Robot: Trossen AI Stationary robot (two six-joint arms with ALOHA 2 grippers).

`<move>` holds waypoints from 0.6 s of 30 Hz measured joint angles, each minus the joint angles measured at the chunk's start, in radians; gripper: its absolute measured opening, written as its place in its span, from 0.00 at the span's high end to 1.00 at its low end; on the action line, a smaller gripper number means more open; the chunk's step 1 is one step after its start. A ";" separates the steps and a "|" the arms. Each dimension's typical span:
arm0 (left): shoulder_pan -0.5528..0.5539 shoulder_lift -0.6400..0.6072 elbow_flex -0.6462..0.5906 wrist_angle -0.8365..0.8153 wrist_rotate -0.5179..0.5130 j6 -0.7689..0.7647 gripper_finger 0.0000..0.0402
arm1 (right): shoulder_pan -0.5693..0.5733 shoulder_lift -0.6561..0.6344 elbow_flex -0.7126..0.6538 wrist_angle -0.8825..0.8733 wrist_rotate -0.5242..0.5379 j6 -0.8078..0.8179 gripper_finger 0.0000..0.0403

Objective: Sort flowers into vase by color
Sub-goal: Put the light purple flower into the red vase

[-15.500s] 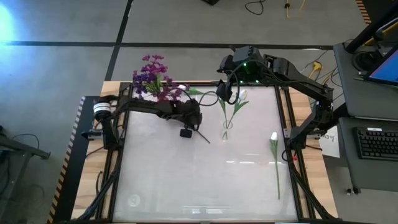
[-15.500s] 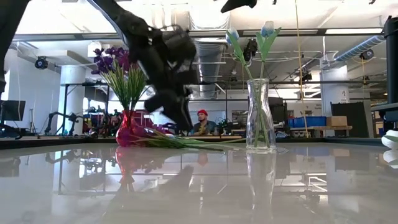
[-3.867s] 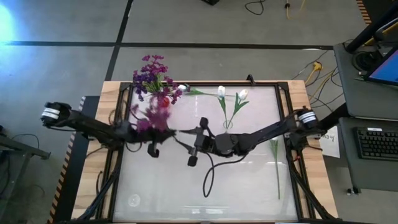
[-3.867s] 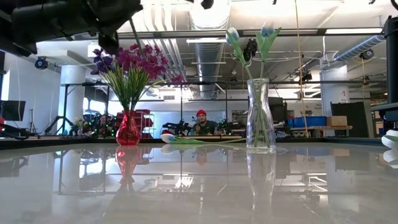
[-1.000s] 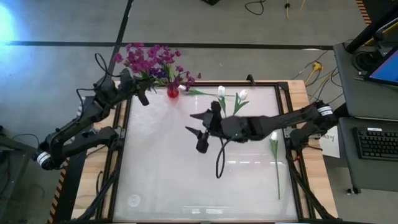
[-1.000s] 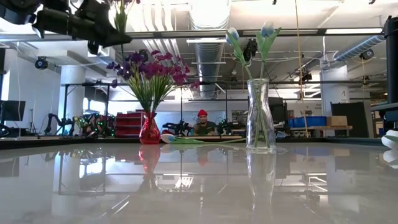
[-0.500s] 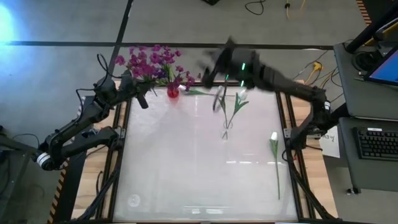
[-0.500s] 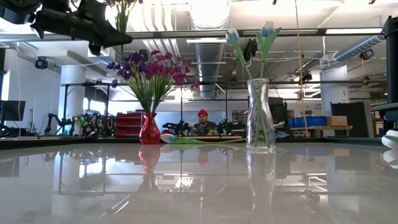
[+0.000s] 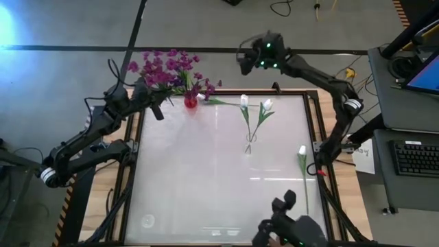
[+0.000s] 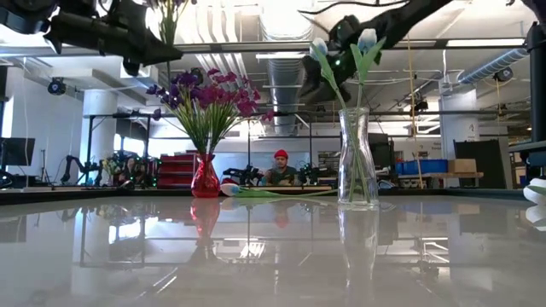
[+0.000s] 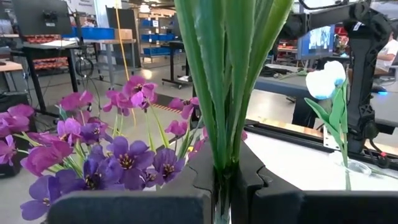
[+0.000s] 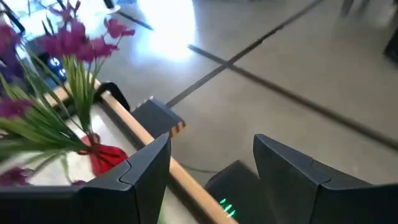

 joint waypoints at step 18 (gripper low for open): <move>0.000 0.027 0.000 0.000 -0.001 0.000 1.00 | 0.086 0.164 -0.132 0.224 0.008 0.209 0.47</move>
